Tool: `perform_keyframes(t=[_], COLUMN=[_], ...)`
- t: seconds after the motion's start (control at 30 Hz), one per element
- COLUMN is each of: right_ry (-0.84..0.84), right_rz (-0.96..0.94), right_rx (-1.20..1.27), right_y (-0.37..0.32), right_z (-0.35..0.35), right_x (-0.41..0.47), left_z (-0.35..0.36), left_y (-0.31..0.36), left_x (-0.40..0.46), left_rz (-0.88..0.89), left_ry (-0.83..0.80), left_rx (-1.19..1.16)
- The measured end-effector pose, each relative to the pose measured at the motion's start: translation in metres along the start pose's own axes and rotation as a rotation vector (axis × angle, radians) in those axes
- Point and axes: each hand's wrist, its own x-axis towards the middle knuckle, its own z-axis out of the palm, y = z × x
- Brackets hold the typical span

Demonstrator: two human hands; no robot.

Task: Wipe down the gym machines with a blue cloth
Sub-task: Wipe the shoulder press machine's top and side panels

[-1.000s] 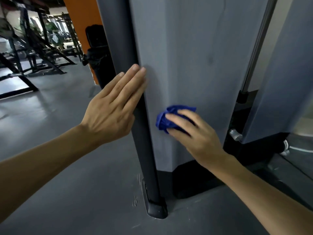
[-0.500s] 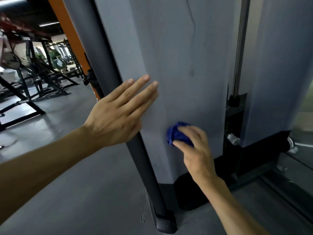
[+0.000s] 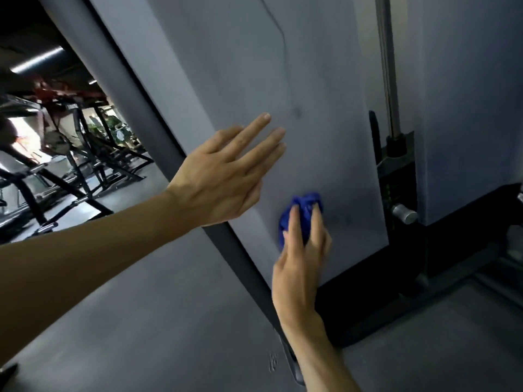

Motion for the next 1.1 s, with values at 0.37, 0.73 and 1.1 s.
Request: perform_keyframes(t=[0.37,0.73,1.1], right_ry=[0.288,0.265,0.226], right_rz=[0.574,0.376,0.13], right_rx=[0.009,-0.062,-0.085], right_y=[0.027,0.031,0.004], right_z=[0.015,0.004,-0.016], right_x=[0.021,0.075,0.154], left_z=[-0.015,-0.014,-0.011], left_y=[-0.032,-0.023,-0.023], left_x=[0.031,0.038,0.037], left_rz=[0.154,0.154,0.155], left_ry=[-0.05,-0.055,-0.038], left_rx=[0.124,-0.018,0.023])
